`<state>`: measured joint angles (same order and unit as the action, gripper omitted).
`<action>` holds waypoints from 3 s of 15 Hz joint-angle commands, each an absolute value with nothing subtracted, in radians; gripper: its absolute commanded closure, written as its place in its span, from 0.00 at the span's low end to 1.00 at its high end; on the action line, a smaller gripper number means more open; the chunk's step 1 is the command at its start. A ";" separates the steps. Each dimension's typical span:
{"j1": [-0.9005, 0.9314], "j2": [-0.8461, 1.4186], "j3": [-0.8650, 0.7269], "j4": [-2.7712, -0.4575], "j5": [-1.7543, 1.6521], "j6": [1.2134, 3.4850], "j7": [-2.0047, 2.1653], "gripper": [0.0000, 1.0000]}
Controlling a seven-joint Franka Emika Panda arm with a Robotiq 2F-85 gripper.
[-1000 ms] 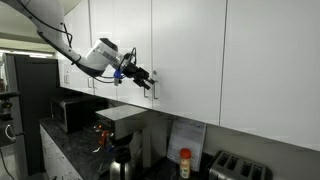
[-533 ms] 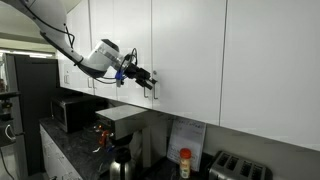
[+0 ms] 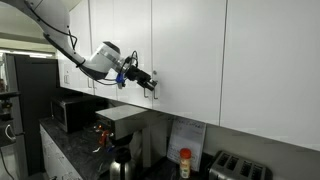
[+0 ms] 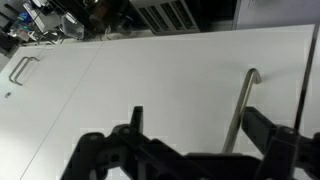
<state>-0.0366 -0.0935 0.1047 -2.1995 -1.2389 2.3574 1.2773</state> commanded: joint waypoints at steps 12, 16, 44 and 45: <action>0.005 -0.038 0.077 -2.146 -1.352 2.259 1.413 0.00; 0.021 -0.069 0.079 -2.167 -1.344 2.208 1.415 0.00; 0.055 -0.322 0.073 -2.418 -1.315 2.076 1.413 0.00; 0.055 -0.335 0.072 -2.432 -1.315 2.076 1.412 0.00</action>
